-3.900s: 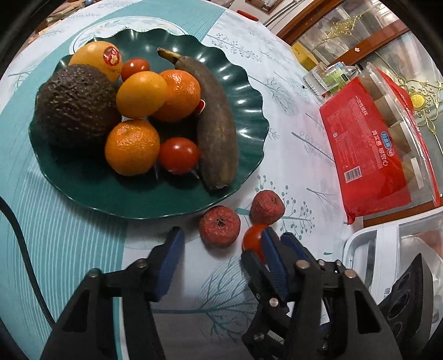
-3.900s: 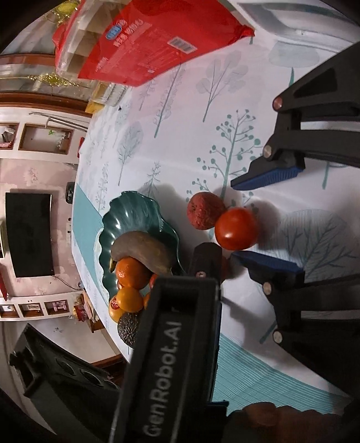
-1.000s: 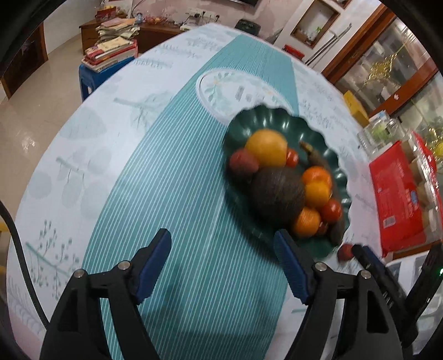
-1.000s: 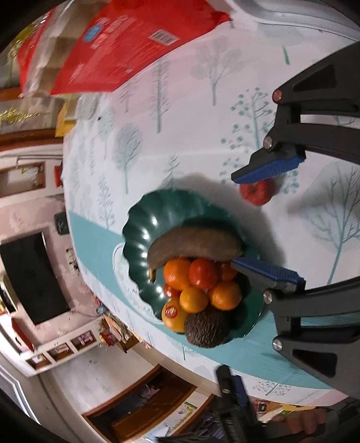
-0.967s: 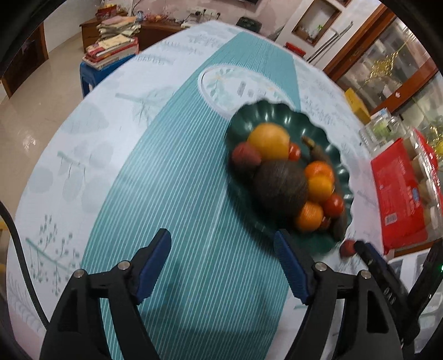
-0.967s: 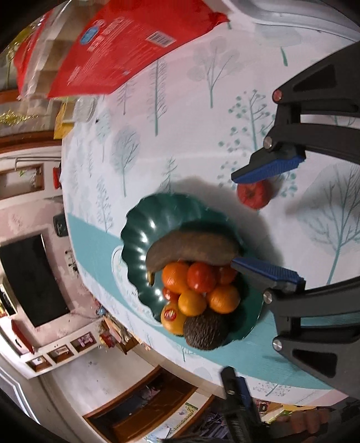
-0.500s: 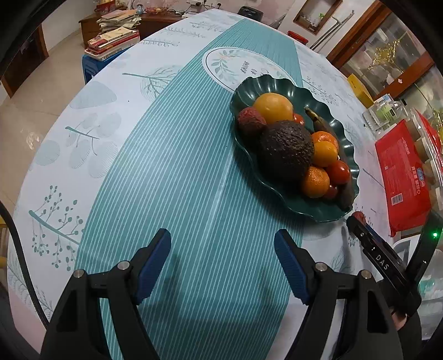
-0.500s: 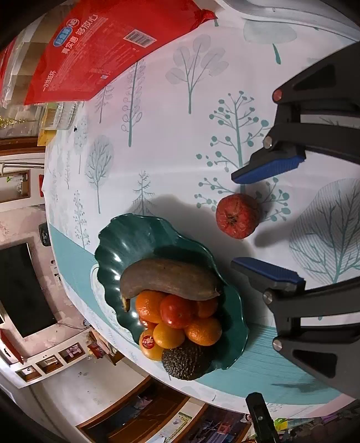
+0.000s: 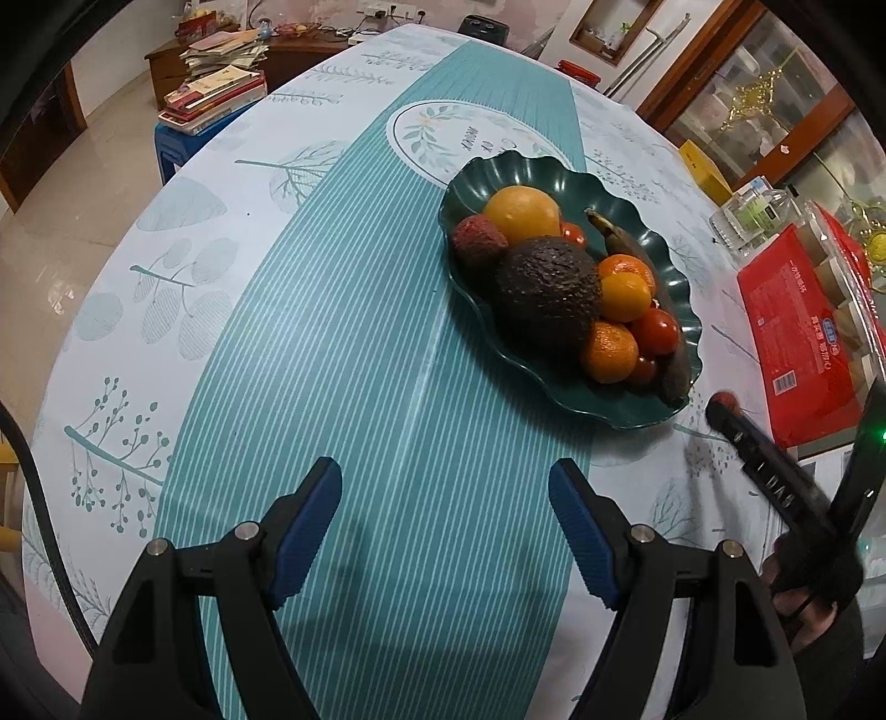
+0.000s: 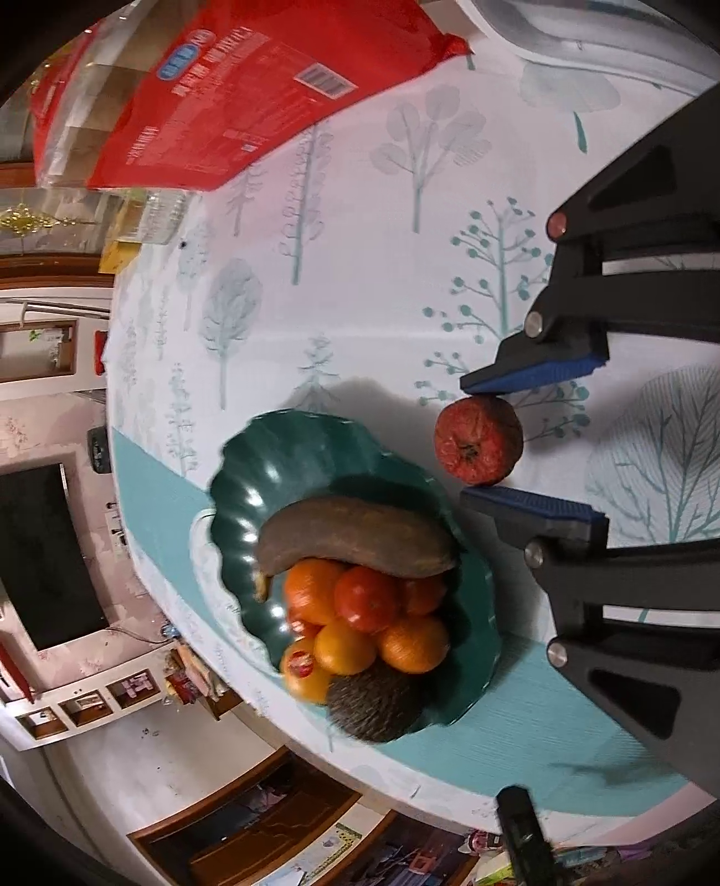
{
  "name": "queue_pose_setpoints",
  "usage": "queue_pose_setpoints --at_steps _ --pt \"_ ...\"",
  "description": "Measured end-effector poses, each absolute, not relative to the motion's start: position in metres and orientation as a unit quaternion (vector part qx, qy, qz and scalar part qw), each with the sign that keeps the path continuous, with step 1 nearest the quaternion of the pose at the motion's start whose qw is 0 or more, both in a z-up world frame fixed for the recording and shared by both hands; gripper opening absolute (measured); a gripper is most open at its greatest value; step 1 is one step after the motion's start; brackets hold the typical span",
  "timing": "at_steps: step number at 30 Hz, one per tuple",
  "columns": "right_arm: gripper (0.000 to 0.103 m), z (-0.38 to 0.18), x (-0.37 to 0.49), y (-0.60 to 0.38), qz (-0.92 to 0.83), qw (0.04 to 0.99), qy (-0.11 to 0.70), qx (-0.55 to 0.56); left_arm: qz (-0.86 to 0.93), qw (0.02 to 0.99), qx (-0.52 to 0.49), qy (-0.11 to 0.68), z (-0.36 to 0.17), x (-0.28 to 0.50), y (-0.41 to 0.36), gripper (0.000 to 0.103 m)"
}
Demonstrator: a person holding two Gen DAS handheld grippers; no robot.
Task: Organize fruits
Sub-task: 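Carry the lychee onto the green plate and open the right tool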
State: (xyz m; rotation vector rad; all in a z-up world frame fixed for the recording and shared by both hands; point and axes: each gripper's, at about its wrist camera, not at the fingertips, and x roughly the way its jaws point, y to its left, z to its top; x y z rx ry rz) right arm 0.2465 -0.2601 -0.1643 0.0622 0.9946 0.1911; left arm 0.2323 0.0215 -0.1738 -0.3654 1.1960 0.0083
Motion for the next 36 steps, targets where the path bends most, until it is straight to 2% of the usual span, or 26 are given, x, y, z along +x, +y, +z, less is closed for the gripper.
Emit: queue_pose_setpoints --at_steps 9,25,28,33,35,36 --pt "0.034 -0.123 0.267 -0.23 0.131 0.894 0.429 0.012 -0.009 0.815 -0.165 0.555 -0.165 0.229 0.022 0.078" --pt "0.035 -0.111 0.284 -0.133 0.19 0.901 0.388 -0.039 -0.001 0.826 -0.165 0.539 -0.154 0.214 0.072 0.079" --pt "0.042 -0.11 0.277 -0.126 0.168 0.907 0.382 -0.052 -0.011 0.834 -0.159 0.528 -0.152 0.212 0.082 0.081" --pt "0.046 -0.113 0.255 -0.124 0.152 0.906 0.39 -0.057 -0.022 0.84 -0.16 0.518 -0.153 0.196 0.092 0.081" --pt "0.062 -0.116 0.241 -0.125 0.147 0.903 0.399 -0.056 -0.02 0.836 -0.163 0.523 -0.154 0.185 0.094 0.081" --pt "0.063 -0.117 0.233 -0.125 0.146 0.901 0.404 -0.055 -0.021 0.835 -0.164 0.526 -0.155 0.181 0.095 0.081"
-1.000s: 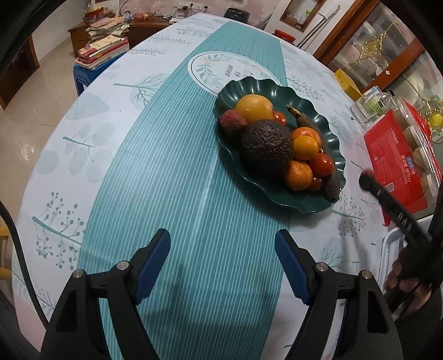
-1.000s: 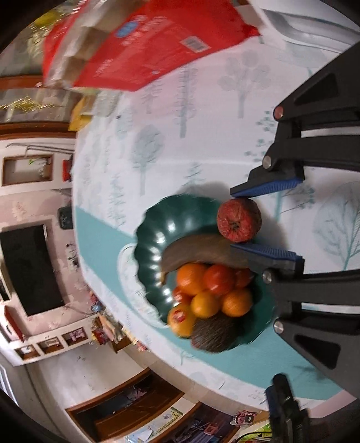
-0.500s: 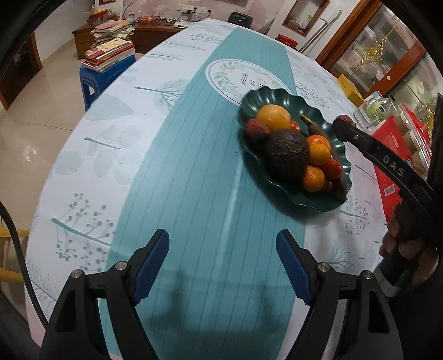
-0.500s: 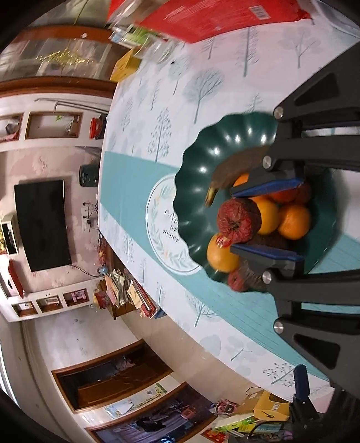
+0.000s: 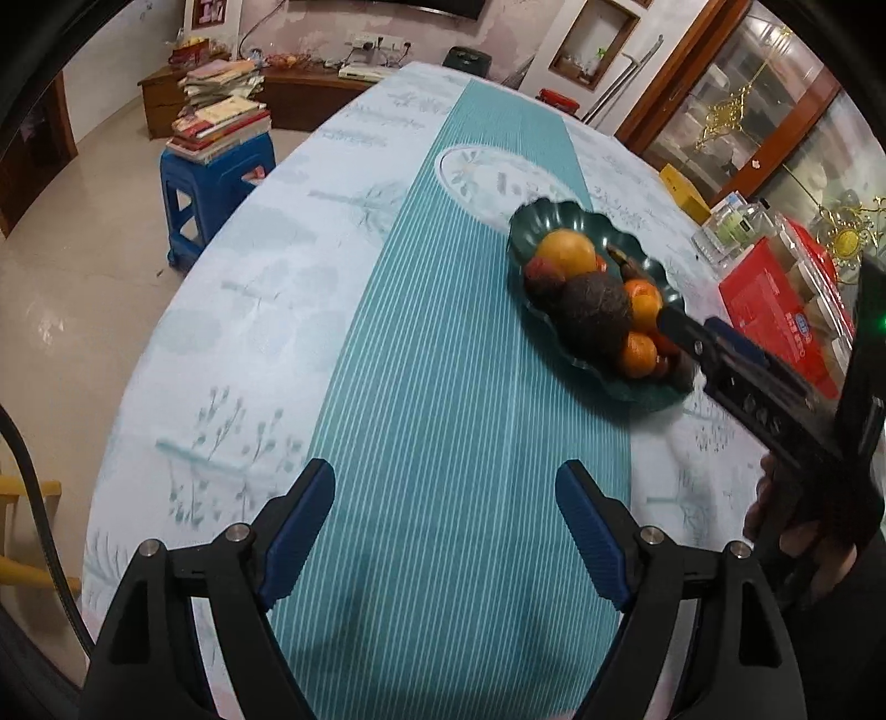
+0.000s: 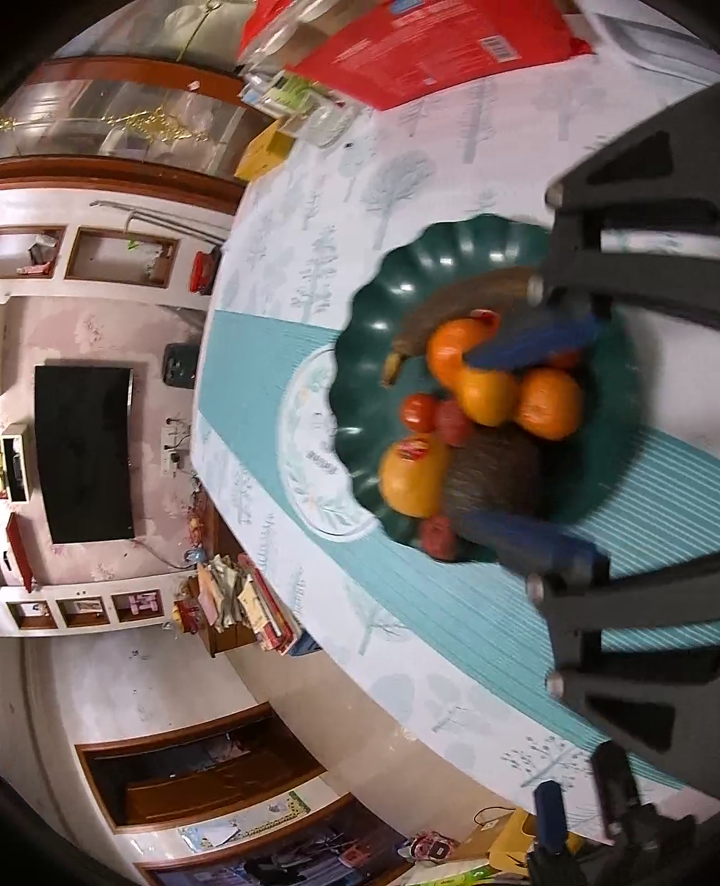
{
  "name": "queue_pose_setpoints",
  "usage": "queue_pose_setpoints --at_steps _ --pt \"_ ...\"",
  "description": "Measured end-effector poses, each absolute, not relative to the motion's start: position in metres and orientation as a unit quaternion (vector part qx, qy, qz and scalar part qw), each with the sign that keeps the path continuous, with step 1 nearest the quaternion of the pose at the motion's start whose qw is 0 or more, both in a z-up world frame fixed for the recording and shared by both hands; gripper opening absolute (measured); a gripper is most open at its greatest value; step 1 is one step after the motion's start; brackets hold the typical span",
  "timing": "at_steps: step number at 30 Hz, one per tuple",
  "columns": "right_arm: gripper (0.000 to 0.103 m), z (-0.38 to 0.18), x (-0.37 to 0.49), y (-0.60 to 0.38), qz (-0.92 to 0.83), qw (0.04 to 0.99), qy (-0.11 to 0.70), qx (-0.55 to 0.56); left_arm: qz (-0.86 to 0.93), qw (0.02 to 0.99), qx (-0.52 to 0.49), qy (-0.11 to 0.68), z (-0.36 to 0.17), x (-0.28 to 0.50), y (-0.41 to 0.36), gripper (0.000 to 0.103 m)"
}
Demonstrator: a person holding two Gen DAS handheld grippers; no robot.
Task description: Organize fruits
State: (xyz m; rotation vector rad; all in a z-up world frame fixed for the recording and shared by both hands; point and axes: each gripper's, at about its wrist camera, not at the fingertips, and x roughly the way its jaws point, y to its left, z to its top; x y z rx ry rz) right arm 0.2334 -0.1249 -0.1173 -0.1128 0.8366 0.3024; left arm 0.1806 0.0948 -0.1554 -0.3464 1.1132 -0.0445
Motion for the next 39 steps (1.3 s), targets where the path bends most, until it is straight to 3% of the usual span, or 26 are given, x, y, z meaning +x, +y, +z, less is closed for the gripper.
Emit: queue_pose_setpoints --at_steps 12,14,17,26,33,39 --pt "0.07 -0.144 0.11 -0.151 0.158 0.849 0.504 0.021 -0.025 0.828 -0.146 0.54 -0.154 0.106 0.065 0.081" --pt "0.076 -0.142 0.087 -0.159 0.158 0.84 0.518 0.033 -0.037 0.826 -0.143 0.544 -0.148 0.094 0.056 0.081" --pt "0.086 -0.124 0.048 -0.172 0.157 0.841 0.516 0.042 -0.048 0.822 -0.137 0.55 -0.131 0.071 0.043 0.081" --pt "0.099 -0.058 -0.011 -0.204 0.112 0.862 0.493 0.031 -0.055 0.856 -0.081 0.507 -0.061 0.034 0.004 0.089" --pt "0.102 -0.018 -0.027 -0.224 0.093 0.858 0.499 0.076 -0.043 0.889 -0.044 0.454 -0.01 0.017 -0.018 0.098" --pt "0.103 -0.006 -0.046 -0.226 0.079 0.872 0.475 0.081 -0.028 0.907 -0.019 0.421 0.003 -0.002 -0.036 0.099"
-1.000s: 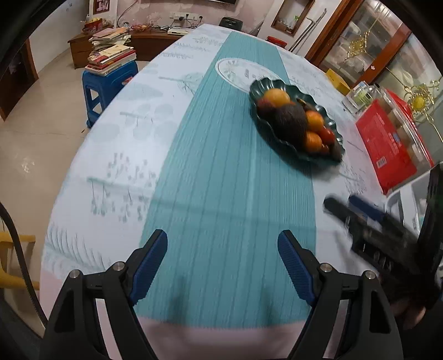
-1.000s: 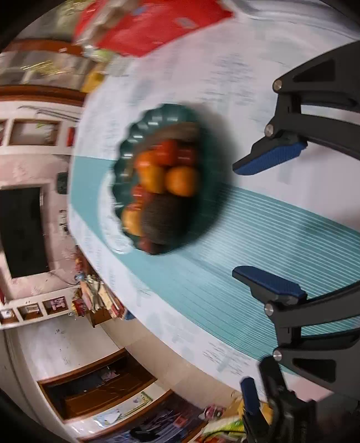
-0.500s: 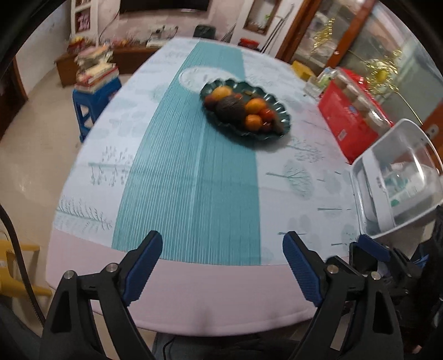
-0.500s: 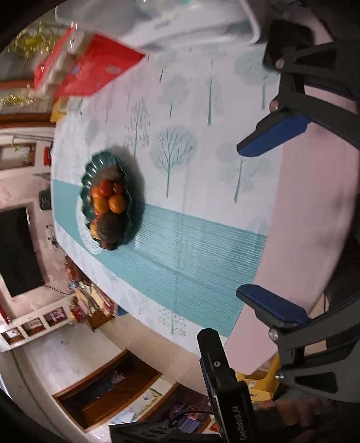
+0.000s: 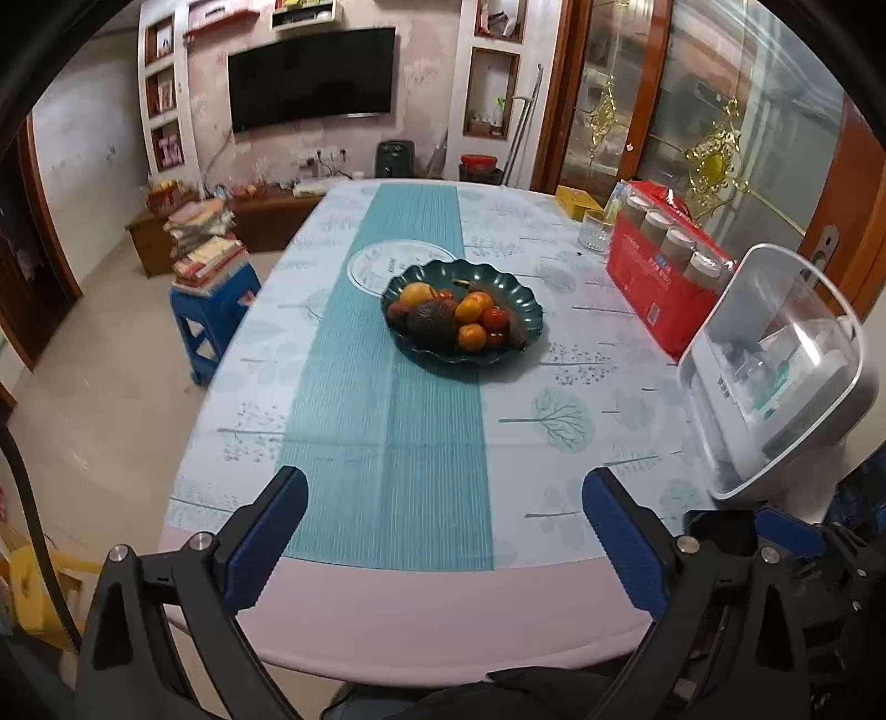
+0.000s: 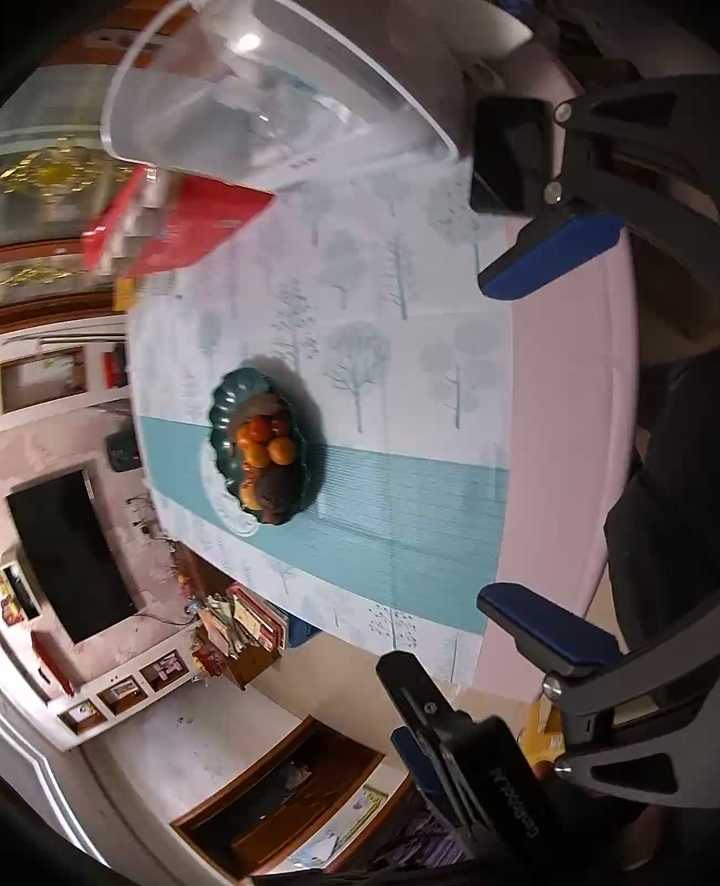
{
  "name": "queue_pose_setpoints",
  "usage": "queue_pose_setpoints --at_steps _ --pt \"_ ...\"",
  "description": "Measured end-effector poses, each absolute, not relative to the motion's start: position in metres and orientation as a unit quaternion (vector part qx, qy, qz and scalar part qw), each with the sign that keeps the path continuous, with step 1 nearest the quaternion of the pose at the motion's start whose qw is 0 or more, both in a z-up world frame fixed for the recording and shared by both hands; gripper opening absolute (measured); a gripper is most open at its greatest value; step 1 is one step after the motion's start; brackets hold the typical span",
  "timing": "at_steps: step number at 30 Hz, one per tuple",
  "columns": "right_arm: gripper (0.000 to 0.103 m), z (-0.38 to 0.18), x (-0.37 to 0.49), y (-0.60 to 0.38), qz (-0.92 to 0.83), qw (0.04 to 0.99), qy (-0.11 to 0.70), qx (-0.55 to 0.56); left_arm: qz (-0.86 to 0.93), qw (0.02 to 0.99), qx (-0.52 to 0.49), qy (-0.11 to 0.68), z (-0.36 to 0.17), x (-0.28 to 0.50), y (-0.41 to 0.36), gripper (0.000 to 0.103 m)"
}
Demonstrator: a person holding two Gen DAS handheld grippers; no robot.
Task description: Organize fruits
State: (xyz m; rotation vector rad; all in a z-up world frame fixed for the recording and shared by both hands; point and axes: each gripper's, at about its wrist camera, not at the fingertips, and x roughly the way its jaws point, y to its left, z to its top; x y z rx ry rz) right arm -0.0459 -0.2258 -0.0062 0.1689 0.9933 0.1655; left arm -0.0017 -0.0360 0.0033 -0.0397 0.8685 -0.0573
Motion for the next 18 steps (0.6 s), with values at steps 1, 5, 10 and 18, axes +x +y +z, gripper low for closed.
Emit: queue_pose_setpoints --at_steps 1,5,10,18 --pt "0.103 -0.007 -0.048 -0.224 0.082 0.873 0.474 0.08 -0.019 0.908 -0.012 0.419 0.004 -0.003 -0.038 0.1" --pt "0.103 -0.007 -0.049 -0.221 0.083 0.875 0.472 0.067 0.001 0.912 -0.018 0.41 0.005 -0.007 -0.036 0.101" --pt "0.103 -0.003 -0.045 -0.22 0.075 0.885 0.456 0.058 0.016 0.913 -0.018 0.407 0.003 -0.003 -0.034 0.102" --pt "0.103 -0.006 -0.033 -0.222 0.067 0.884 0.458 0.066 0.036 0.912 -0.006 0.407 0.002 0.003 -0.031 0.102"
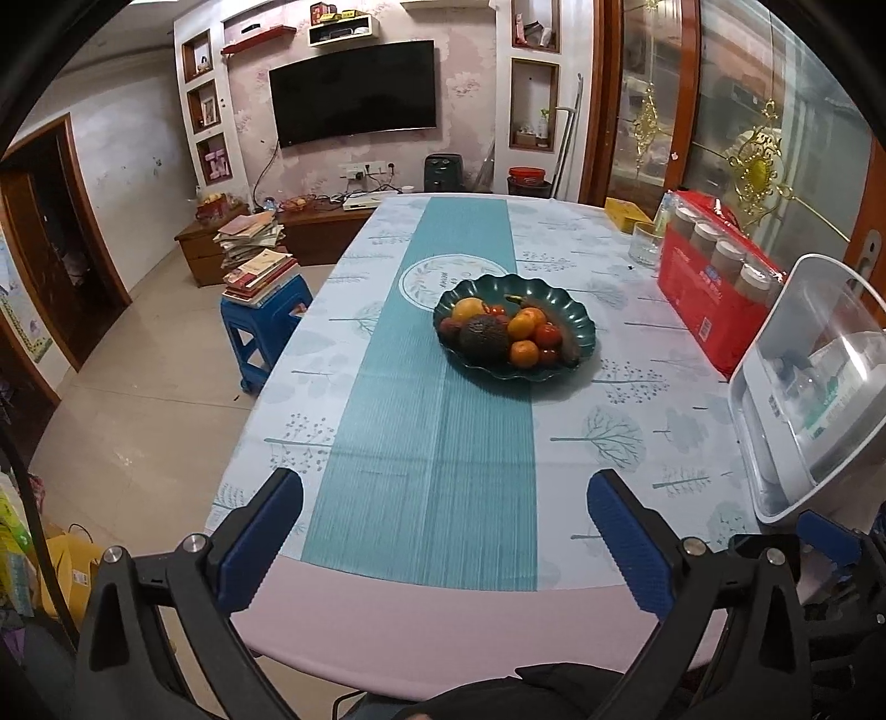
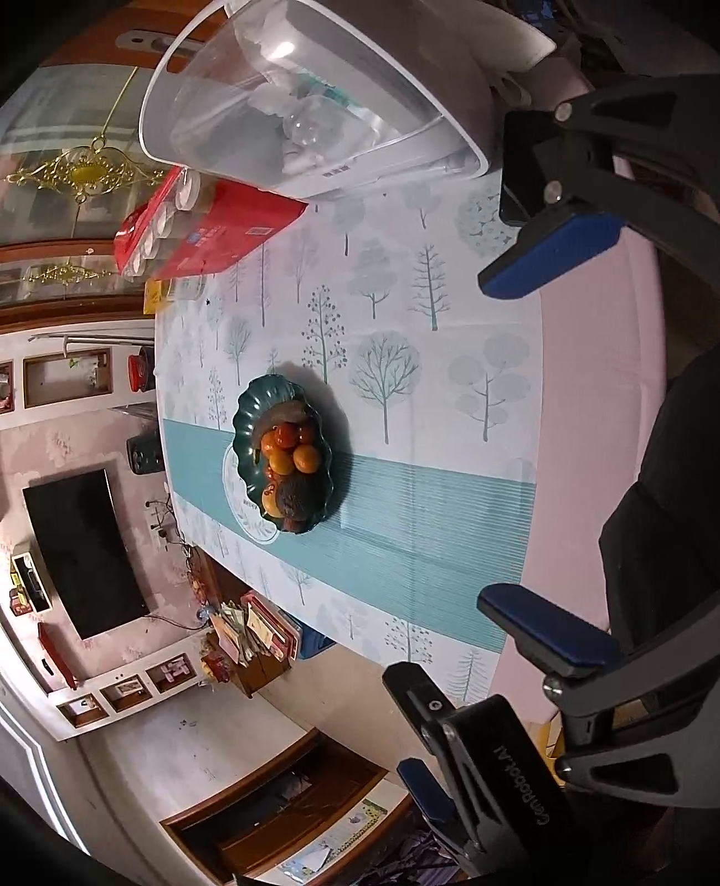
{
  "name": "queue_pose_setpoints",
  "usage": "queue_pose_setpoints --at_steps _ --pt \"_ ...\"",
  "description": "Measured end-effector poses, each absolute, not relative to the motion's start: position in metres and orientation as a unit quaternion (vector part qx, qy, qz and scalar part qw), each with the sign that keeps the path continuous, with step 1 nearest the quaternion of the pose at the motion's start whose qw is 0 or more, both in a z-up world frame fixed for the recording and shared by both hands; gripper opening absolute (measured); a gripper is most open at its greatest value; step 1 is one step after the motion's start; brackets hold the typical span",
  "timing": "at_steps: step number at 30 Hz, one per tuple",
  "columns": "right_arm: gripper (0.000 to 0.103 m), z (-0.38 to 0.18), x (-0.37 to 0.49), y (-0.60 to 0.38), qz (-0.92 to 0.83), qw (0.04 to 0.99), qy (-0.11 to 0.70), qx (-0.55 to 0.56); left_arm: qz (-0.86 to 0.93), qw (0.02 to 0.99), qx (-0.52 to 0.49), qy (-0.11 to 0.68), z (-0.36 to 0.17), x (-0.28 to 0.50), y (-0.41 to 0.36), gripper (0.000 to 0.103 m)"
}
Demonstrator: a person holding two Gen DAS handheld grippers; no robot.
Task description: Organize fruits
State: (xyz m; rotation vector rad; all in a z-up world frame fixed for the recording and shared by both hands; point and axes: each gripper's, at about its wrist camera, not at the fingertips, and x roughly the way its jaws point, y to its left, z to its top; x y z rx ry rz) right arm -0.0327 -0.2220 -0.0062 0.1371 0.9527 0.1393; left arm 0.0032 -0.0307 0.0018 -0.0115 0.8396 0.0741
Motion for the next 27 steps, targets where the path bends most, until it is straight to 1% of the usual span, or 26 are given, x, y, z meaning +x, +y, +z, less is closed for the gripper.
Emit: queue_pose_setpoints --at_steps 27 --pt "0.103 -0.0134 -0.0338 -0.2173 0.067 0.875 0.476 0.063 0.037 0.904 -0.009 0.425 -0.0075 0.003 -0.0288 0.102"
